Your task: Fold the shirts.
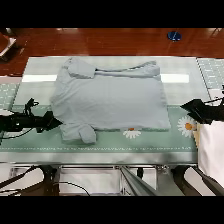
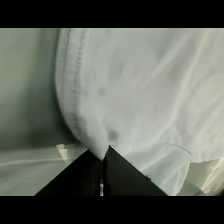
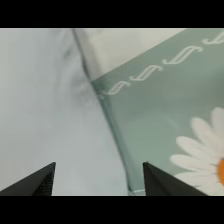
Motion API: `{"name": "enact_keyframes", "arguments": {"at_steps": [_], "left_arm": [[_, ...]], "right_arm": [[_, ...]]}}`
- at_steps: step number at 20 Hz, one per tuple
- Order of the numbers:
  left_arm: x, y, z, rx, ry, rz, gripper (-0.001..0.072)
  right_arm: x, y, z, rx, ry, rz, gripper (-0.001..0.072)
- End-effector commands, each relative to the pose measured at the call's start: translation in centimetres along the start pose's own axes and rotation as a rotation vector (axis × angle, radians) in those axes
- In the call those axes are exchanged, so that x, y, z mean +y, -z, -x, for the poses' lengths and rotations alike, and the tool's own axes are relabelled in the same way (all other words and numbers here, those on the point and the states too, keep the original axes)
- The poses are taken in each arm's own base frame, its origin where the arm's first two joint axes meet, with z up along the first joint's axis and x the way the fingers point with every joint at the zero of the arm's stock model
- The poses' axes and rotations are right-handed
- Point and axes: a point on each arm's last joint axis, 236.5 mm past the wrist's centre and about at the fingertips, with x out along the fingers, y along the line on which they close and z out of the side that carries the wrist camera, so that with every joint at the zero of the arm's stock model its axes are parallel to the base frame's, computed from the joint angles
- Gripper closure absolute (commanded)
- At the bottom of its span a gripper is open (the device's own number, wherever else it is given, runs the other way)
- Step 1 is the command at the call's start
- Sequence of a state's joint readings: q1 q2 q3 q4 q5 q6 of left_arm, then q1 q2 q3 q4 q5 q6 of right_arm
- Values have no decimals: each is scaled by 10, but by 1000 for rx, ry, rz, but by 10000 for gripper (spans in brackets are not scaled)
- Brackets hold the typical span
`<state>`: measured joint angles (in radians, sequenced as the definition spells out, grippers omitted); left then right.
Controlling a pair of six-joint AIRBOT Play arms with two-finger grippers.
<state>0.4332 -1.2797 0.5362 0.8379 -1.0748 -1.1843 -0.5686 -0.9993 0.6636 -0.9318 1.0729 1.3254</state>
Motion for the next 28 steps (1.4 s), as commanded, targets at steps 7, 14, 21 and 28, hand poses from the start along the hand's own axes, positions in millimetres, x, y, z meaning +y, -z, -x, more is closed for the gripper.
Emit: {"name": "enact_keyframes", "arguments": {"at_steps": [7, 14, 21, 28], "left_arm": [[-8, -1, -5, 15, 2, -35, 684], [-7, -5, -5, -3, -5, -35, 684], [-53, -40, 16, -108, 136, -48, 684], [-303, -123, 327, -950, 459, -549, 687]], "right_arm": [[-43, 116, -19, 429, 176, 3, 93], [-2, 84, -82, 357, 55, -32, 100], [88, 38, -89, 318, -78, 186, 690], [271, -138, 164, -369, -117, 654, 690]]}}
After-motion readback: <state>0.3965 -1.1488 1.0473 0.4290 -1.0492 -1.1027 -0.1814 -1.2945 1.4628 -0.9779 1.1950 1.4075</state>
